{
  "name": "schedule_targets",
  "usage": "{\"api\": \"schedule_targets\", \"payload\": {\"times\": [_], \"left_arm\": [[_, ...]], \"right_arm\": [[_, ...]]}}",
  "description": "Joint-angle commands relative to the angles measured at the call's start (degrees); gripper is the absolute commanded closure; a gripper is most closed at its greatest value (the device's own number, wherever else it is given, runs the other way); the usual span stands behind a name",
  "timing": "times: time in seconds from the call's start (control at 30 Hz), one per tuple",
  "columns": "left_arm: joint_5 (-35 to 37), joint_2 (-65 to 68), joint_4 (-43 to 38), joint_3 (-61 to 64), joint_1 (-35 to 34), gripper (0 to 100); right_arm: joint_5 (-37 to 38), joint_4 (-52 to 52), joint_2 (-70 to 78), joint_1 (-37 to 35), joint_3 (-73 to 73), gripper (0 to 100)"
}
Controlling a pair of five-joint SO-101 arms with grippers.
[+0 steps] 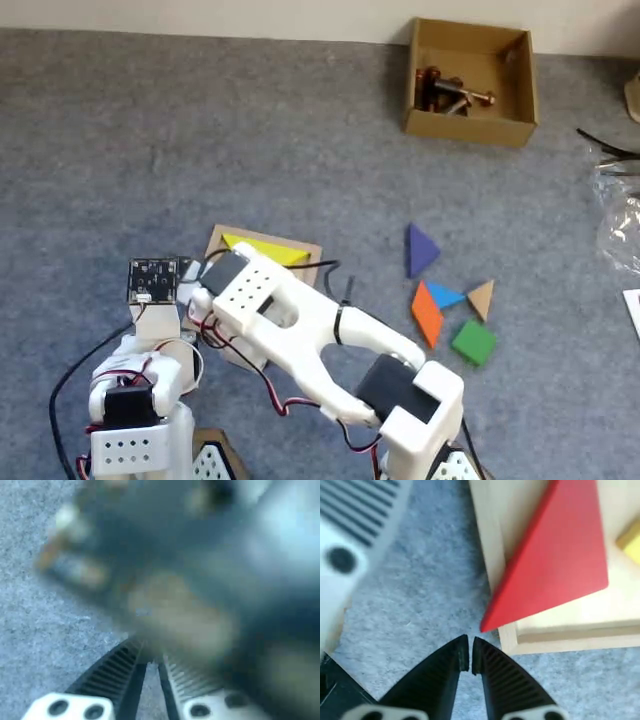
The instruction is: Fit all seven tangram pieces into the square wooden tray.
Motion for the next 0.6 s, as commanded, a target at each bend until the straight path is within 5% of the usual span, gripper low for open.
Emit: {"api": "schedule_targets", "payload": {"times": [0.0,0.57], "left_arm": [[0.18,0.4,0.44,1.19,-0.48,100],[0.18,0.4,0.44,1.19,-0.48,100]], "right_arm": [[-0.44,0.57,-0.57,-1.36,-0.48,99.4],[-0.44,-0.4,-1.19,-3.38,-2.51,99.4]]}}
